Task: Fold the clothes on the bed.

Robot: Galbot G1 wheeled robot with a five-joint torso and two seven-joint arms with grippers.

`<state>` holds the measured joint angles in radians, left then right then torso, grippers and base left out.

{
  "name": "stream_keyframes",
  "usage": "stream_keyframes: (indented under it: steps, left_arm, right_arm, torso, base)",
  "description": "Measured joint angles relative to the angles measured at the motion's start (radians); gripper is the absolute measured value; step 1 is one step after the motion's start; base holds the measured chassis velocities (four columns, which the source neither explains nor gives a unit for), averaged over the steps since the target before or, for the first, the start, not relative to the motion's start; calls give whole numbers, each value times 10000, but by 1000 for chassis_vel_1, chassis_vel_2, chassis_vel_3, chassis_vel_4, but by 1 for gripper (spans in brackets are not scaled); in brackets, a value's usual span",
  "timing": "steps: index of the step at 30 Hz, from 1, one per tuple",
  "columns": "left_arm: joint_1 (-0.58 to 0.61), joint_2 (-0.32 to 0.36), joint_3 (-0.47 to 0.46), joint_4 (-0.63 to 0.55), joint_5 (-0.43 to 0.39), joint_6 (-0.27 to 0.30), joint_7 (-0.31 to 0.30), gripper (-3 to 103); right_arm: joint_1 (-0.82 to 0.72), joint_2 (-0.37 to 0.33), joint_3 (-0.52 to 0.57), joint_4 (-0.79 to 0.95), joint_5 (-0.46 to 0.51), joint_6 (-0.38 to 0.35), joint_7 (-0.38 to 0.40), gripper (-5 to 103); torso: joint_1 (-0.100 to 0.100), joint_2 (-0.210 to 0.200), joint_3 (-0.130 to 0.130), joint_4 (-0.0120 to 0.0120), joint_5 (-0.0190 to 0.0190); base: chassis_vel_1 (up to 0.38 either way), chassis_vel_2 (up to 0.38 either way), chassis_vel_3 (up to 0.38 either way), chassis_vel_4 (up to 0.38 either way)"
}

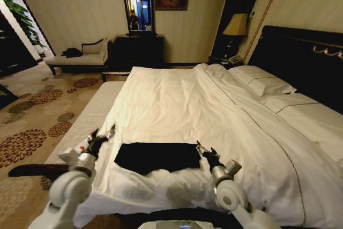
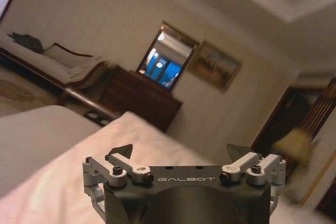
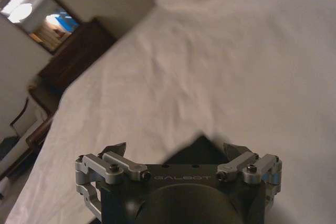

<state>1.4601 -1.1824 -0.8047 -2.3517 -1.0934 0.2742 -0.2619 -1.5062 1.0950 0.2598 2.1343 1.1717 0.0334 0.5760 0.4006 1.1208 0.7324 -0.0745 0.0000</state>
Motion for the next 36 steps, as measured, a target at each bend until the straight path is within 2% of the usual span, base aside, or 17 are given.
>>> stream_keyframes:
  steps: [7, 11, 18, 27, 36]
  left_arm:
    - [83, -167, -268, -392, -365, 83, -141, 100]
    - [54, -308, -476, -455, -467, 155, -209, 100]
    - [112, -486, -461, -440, -206, 243, -230, 100]
    - [3, -289, -717, -154, -196, 296, -287, 100]
    - [-44, -260, -682, -169, -171, 297, -295, 100]
  right_arm:
    - [4, 1405, 68, -935, 133, 121, -96, 100]
    - [-12, 1758, 471, -996, 372, 207, 14, 100]
    - [323, 2025, 542, -1477, 903, 469, -316, 100]
    - [282, 1980, 294, -2044, 443, 439, -68, 100]
    - [986, 1812, -118, -2734, 629, 318, -539, 100]
  torso:
    - [-2, 0, 0, 3, 0]
    - [-1, 0, 0, 2, -2]
    - [-2, 0, 0, 4, -2]
    - [-2, -1, -1, 1, -1]
    - [-2, -1, 0, 2, -1]
  base:
    - [0, 0, 0, 0]
    - [0, 0, 0, 0]
    - [0, 0, 0, 0]
    - [0, 0, 0, 0]
    - [0, 0, 0, 0]
